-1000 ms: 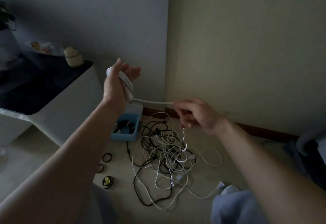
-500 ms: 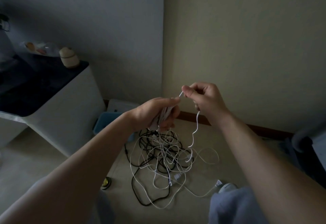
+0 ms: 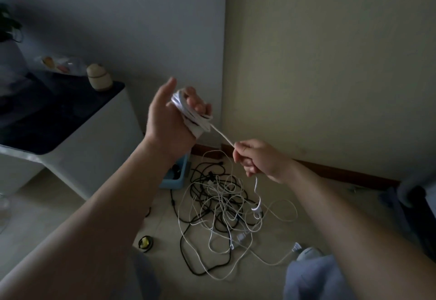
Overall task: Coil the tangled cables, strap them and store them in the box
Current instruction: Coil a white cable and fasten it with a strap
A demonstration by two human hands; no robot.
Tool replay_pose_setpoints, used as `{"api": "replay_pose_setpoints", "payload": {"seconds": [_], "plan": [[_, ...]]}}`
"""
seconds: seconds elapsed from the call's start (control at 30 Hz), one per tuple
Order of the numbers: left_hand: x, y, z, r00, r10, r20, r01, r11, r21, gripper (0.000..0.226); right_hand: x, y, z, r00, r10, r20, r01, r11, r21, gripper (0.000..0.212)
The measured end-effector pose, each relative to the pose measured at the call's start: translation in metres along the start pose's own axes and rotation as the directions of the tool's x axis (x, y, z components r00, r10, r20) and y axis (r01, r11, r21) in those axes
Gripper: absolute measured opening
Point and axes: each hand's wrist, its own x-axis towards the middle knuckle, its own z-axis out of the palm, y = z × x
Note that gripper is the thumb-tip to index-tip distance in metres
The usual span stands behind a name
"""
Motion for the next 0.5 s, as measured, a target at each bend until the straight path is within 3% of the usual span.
{"api": "replay_pose_setpoints", "payload": {"seconds": [0.1, 0.17, 0.2, 0.27, 0.33, 0.43, 0.5], "plan": [[0.003, 0.019, -0.013, 0.969, 0.194, -0.157, -0.180, 0.979, 0.095, 0.037, -0.002, -0.001, 0.001, 0.996, 0.051, 0.075, -0.049, 0.998, -0.030, 0.035], [0.006, 0.027, -0.021, 0.936, 0.297, -0.190, -0.232, 0.924, 0.303, 0.041, -0.004, -0.005, 0.003, 0.994, 0.031, 0.106, -0.028, 0.999, -0.031, 0.033], [0.008, 0.026, -0.024, 0.916, 0.356, -0.187, -0.239, 0.856, 0.458, 0.044, -0.004, -0.009, 0.004, 0.994, -0.004, 0.105, 0.008, 1.000, -0.031, 0.032], [0.009, 0.016, -0.028, 0.885, 0.457, -0.095, -0.228, 0.601, 0.766, 0.044, -0.006, -0.019, 0.008, 0.992, -0.111, 0.066, 0.111, 0.994, 0.005, 0.030], [0.005, 0.000, -0.027, 0.923, 0.385, -0.023, -0.150, 0.413, 0.898, 0.034, -0.010, -0.032, 0.010, 0.971, -0.240, -0.003, 0.240, 0.971, 0.025, 0.026], [0.001, -0.014, -0.026, 0.990, 0.132, -0.053, 0.003, 0.353, 0.936, 0.052, -0.016, -0.043, 0.011, 0.918, -0.380, -0.110, 0.379, 0.925, -0.030, 0.024], [0.000, -0.022, -0.018, 0.999, -0.040, -0.020, 0.030, 0.245, 0.969, 0.061, -0.018, -0.045, 0.008, 0.882, -0.426, -0.201, 0.426, 0.903, -0.045, 0.022]]}}
